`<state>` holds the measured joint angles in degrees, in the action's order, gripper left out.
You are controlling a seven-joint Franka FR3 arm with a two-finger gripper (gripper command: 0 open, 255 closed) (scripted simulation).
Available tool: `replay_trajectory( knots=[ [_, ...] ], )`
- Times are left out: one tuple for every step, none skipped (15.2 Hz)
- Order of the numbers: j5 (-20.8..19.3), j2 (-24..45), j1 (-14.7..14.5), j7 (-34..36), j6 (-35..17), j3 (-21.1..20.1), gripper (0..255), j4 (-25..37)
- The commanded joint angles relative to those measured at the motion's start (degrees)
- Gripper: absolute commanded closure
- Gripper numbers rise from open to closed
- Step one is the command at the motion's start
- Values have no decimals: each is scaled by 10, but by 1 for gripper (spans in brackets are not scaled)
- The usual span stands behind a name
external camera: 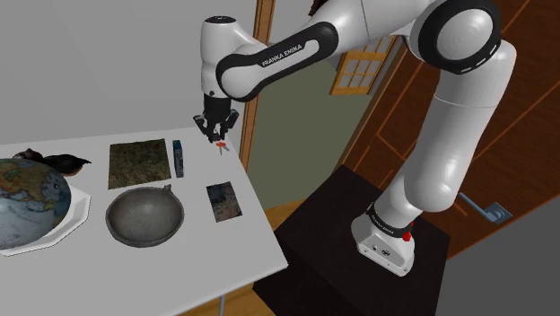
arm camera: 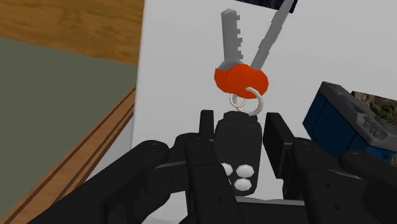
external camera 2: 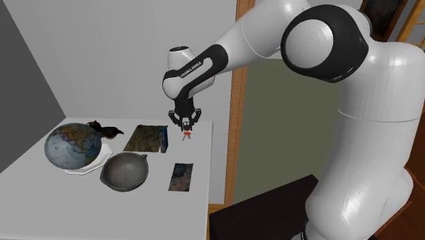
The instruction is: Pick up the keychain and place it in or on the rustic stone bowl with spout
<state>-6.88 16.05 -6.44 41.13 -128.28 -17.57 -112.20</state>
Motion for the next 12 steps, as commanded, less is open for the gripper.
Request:
replay_trajectory(
  knots=[
    [4,-9,1,-2,13,-2,255,5],
    [6,-13,1,-3,20,-2,255,8],
    [8,-17,1,-4,27,-3,255,11],
    [9,-20,2,-6,33,-3,255,14],
    [11,-24,2,-7,40,-4,255,17],
    [12,-26,2,-7,45,-4,255,20],
    [9,-22,-6,6,47,-8,255,26],
    [6,-17,-15,20,50,-12,255,33],
    [3,-12,-24,34,54,-16,255,40],
    [0,-7,-33,48,57,-20,255,49],
    [-3,-1,-43,62,61,-24,255,58],
    [-7,6,-52,75,65,-27,255,67]
  ],
)
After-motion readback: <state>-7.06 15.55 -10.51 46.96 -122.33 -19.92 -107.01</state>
